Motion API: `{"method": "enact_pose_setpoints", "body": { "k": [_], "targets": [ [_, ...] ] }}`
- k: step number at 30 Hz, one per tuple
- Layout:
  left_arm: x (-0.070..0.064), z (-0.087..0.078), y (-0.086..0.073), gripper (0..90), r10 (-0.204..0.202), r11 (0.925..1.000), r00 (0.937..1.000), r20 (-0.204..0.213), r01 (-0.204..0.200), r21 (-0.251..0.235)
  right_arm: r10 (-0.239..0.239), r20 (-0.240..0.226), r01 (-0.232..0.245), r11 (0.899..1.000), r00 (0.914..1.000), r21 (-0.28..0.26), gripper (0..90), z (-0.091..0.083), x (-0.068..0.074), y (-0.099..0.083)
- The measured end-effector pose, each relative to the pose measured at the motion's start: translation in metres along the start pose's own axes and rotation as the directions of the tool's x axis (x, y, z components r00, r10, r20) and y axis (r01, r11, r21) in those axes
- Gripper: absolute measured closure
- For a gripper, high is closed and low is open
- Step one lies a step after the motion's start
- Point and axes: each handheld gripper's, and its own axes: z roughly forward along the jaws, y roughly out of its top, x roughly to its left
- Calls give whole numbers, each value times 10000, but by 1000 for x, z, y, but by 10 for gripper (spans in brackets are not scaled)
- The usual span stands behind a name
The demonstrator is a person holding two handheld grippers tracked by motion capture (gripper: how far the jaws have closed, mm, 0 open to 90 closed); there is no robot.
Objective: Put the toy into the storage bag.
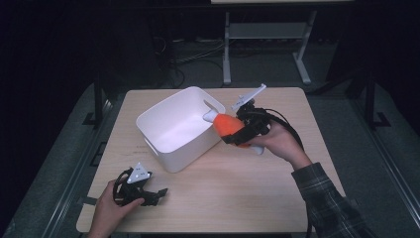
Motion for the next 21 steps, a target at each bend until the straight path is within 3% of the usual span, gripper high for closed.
{"method": "enact_pose_setpoints", "body": {
  "k": [21],
  "targets": [
    [0,0,0,124,3,10000,10000,5,-3,0,-373,-138,373,9993,9992,-40,237,13,4,38]
  ]
}}
